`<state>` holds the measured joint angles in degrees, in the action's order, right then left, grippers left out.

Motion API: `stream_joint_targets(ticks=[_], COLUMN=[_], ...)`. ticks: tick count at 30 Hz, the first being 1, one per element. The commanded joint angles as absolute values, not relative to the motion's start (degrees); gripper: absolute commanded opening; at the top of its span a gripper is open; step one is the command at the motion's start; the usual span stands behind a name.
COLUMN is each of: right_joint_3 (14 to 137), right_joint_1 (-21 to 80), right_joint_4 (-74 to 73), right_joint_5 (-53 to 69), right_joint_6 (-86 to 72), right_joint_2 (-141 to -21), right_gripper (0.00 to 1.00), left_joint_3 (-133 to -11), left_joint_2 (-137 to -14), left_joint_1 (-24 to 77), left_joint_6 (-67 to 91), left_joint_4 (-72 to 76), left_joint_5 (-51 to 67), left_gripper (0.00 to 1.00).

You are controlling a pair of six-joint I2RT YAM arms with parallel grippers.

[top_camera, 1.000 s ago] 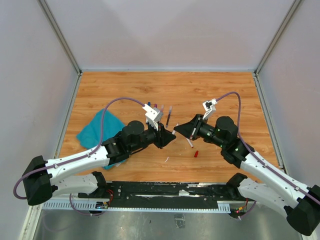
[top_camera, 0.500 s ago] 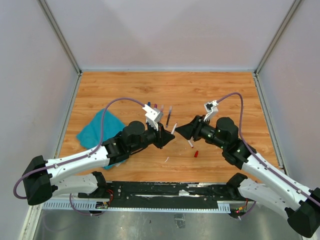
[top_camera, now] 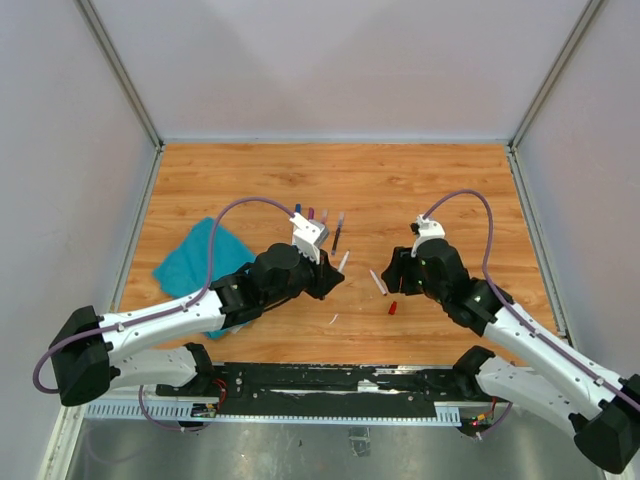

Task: Insert the pens into the pen caps
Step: Pick up the pen cap from the center of the board.

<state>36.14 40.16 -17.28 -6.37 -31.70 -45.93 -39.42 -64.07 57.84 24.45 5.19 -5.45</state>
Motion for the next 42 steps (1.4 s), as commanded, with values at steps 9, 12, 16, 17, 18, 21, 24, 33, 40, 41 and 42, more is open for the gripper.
stream_joint_targets(ticks=[9, 12, 16, 17, 18, 21, 24, 33, 40, 41, 42], right_joint_3=[41.8, 41.21, 41.07, 41.33, 41.45, 41.03, 40.77, 40.96, 41.09, 41.05, 41.03], right_joint_1=[40.76, 40.7, 40.74, 40.72, 40.71, 40.78, 40.8, 40.78, 40.8, 40.78, 40.83], right_joint_4=[-33.96, -33.59, -32.61, -32.69, -32.53, -30.84, -29.84, -29.11, -30.33, -30.59, -30.94], right_joint_5=[-11.45, -11.08, -9.93, -9.4, -8.83, -7.39, -6.79, -5.52, -6.81, -7.3, -7.94], right_joint_6=[-33.57, -34.95, -36.09, -36.33, -36.53, -37.12, -37.51, -36.76, -36.42, -36.43, -36.32], right_joint_2=[-62.52, -65.63, -70.2, -71.26, -72.19, -73.94, -75.16, -79.26, -79.47, -78.74, -77.83], right_gripper=[0.52, 0.5, 0.46, 0.45, 0.45, 0.44, 0.44, 0.38, 0.18, 0.16, 0.15], left_joint_3=[-40.95, -40.34, -40.21, -40.34, -40.42, -40.46, -40.52, -40.39, -40.58, -40.6, -40.65], left_joint_2=[-62.8, -62.01, -61.87, -61.87, -61.83, -61.91, -62.07, -62.32, -62.13, -62.06, -61.9], left_joint_1=[57.99, 58.01, 58.0, 58.01, 57.99, 58.01, 58.0, 57.95, 57.97, 57.98, 57.95], left_joint_6=[23.8, 24.19, 24.27, 24.26, 24.18, 24.19, 24.18, 24.36, 24.19, 24.17, 24.17], left_joint_4=[4.23, 4.38, 4.44, 4.38, 4.32, 4.31, 4.47, 4.64, 4.36, 4.24, 4.1], left_joint_5=[-7.97, -8.22, -8.27, -8.21, -8.25, -8.26, -8.2, -7.79, -8.1, -8.29, -8.64], left_gripper=[0.01, 0.01, 0.01, 0.01, 0.0, 0.01, 0.0, 0.01, 0.0, 0.0, 0.0])
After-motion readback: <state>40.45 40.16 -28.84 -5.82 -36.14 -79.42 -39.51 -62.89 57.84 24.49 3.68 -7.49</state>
